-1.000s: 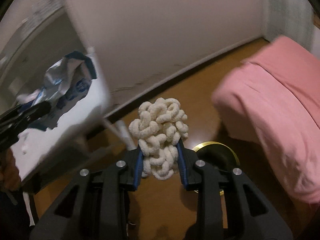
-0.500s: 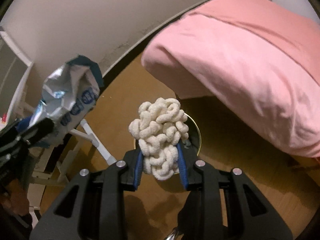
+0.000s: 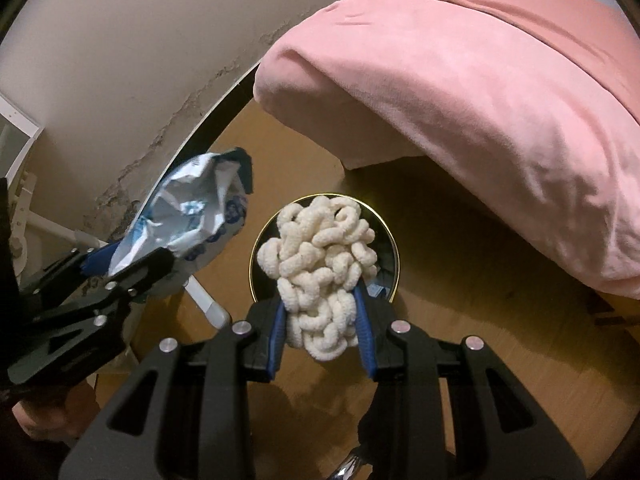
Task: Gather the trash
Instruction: 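Carry both items to the black bin and open both tools to drop them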
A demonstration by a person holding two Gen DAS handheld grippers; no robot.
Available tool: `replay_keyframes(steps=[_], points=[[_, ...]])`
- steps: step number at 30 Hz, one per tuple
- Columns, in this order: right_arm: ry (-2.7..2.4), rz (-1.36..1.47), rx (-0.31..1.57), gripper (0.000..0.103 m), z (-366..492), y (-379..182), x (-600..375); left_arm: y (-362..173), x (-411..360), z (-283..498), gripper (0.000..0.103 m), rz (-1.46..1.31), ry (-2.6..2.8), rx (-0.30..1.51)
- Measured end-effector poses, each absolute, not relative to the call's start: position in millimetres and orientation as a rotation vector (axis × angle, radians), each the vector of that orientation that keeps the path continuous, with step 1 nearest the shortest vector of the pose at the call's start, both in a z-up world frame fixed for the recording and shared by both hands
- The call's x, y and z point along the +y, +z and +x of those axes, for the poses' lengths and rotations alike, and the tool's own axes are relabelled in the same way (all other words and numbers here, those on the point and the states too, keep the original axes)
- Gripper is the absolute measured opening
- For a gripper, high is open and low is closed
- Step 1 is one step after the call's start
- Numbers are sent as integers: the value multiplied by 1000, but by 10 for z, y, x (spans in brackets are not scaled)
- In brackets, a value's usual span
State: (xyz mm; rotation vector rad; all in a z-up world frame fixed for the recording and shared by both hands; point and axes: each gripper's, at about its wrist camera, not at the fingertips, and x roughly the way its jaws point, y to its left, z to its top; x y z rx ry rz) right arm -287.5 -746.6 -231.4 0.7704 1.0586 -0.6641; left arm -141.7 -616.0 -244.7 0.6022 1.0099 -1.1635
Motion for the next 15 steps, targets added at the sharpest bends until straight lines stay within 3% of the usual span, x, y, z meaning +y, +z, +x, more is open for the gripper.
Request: replay_keyframes(steps=[3, 7, 15], points=[[-663, 774, 1060, 30, -2845, -2332, -7484, -2500, -6209, -1401, 53, 605, -1172, 1027], [-665, 780, 1064, 31, -2820, -2348, -7522, -2498, -6228, -1383, 74, 604, -1174, 1014], [-651, 773, 1083, 31, -2712, -2417, -7507, -2495, -6172, -1320, 74, 595, -1171, 1025]])
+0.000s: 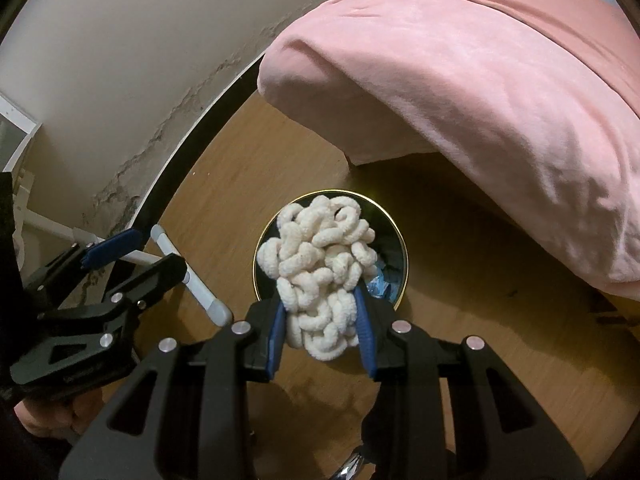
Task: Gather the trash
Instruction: 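Carry both items to the black bin and open both tools to drop them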
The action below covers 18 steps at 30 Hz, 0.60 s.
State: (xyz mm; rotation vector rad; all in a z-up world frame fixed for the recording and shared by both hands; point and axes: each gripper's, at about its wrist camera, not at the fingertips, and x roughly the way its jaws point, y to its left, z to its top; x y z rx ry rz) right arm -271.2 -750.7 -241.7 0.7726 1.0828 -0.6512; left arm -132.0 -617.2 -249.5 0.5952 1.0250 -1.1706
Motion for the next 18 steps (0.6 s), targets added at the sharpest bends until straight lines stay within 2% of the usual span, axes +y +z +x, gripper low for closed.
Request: replay_keyframes(steps=[2, 4, 5, 6, 10, 12, 18], points=[[-649, 772, 1085, 33, -2682, -2421, -7495, -2485, -6145, -1302, 74, 590, -1169, 1027], [-643, 772, 1081, 39, -2657, -2421, -7480, -2473, -6127, -1283, 74, 586, -1167, 1030], [-640, 774, 1076, 51, -2639, -2420, -7479, -2464, -6115, -1275, 74, 585, -1166, 1030], [-639, 776, 1068, 58, -2624, -2413, -7477, -2461, -6111, -1270, 74, 584, -1164, 1029], [-633, 767, 1055, 62, -2568, -2382, -7462, -2425, -6054, -1234, 77, 576, -1158, 1029], [-633, 766, 1054, 69, -2541, -2381, -7467, -2409, -6020, -1222, 79, 573, -1158, 1028], [-653, 737, 1051, 83, -2525, -2260, -7403, -2278, -5879, -1213, 90, 583, -1138, 1015]])
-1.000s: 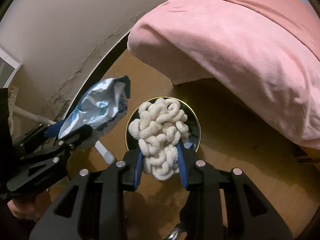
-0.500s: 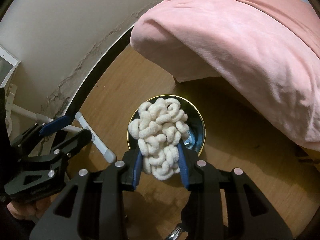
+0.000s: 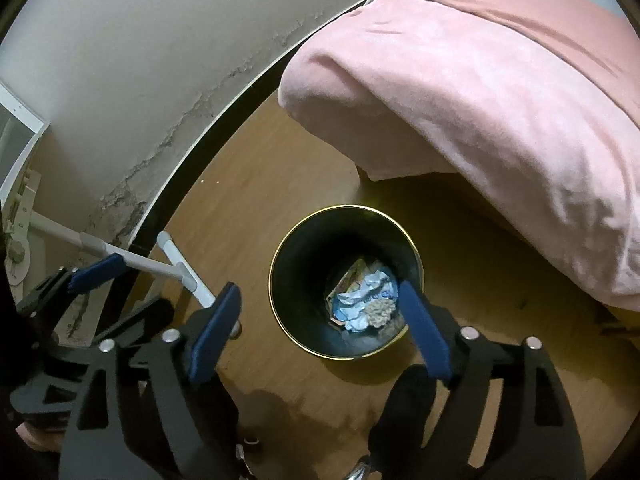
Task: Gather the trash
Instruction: 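Carry both items to the black bin and open both tools to drop them, then move both tools back over the desk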
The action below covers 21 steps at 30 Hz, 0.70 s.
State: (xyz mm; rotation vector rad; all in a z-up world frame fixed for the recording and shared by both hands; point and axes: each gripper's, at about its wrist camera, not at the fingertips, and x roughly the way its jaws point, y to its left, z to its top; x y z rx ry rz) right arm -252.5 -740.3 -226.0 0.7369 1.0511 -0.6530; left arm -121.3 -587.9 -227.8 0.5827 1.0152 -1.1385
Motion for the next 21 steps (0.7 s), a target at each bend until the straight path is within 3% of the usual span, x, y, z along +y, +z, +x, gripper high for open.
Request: replay_keyframes(steps=[2, 10, 21], points=[[-670, 711, 1037, 90, -2567, -2116, -7361, -2191, -5820, -1211, 92, 587, -1136, 1010], [-673, 639, 930, 92, -2604, -1296, -7167, -1411, -5212, -1245, 96, 609, -1122, 947], [-282, 361, 868, 94, -1265, -408, -5734, -427, -3294, -487, 96, 433, -822, 810]])
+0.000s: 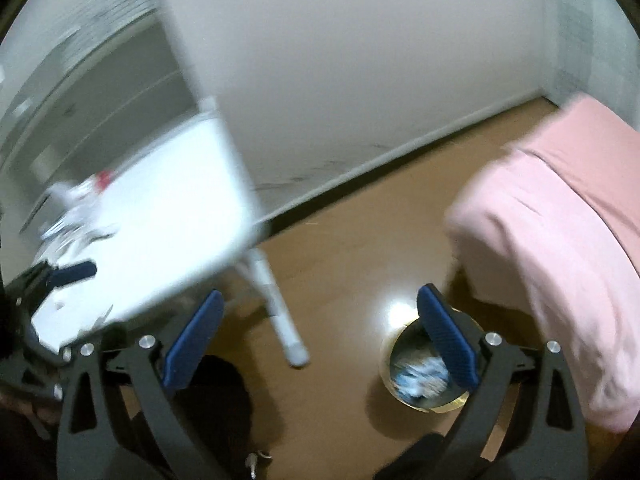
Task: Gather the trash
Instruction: 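Move both tools back over the desk, then grasp the white bottle cap with left tool while right tool grasps the tube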
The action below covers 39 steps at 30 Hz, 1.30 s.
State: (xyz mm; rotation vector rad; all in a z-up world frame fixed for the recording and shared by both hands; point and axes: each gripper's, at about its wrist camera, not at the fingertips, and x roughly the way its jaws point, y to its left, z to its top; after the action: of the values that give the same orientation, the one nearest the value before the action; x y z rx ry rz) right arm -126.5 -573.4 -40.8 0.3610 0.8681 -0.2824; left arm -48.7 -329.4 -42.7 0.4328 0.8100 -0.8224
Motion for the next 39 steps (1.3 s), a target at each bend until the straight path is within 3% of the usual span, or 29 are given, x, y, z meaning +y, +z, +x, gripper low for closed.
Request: replay_keyframes(steps=[6, 13, 21, 26, 27, 28, 30, 31, 33, 39], points=[[-36, 248, 882, 94, -391, -322, -4724, -304, -1964, 186, 96, 298, -522, 817], [183, 77, 925, 94, 511, -358, -3686, -457, -1021, 673, 96, 205, -377, 873], [285, -125, 1087, 93, 1245, -697, -3231, -711, -907, 1104, 96, 190, -398, 942], [294, -144, 1111, 79, 1384, -777, -3256, -744, -896, 1117, 94, 174, -418, 953], [296, -143, 1107, 71, 1384, -765, -3266, -748, -910, 1103, 87, 185, -421, 947], [299, -141, 1099, 66, 1377, -749, -3274, -758, -941, 1105, 73, 195, -423, 947], [311, -140, 1091, 37, 1373, -731, -3248, -770, -969, 1088, 53, 216, -415, 941], [319, -141, 1090, 29, 1363, -720, -3238, -774, -983, 1094, 30, 228, -408, 936], [324, -141, 1089, 22, 1336, -713, -3207, -767, -993, 1110, 29, 230, -394, 938], [287, -102, 1071, 17, 1177, -678, -3302, -697, -1118, 1058, 29, 209, -409, 932]])
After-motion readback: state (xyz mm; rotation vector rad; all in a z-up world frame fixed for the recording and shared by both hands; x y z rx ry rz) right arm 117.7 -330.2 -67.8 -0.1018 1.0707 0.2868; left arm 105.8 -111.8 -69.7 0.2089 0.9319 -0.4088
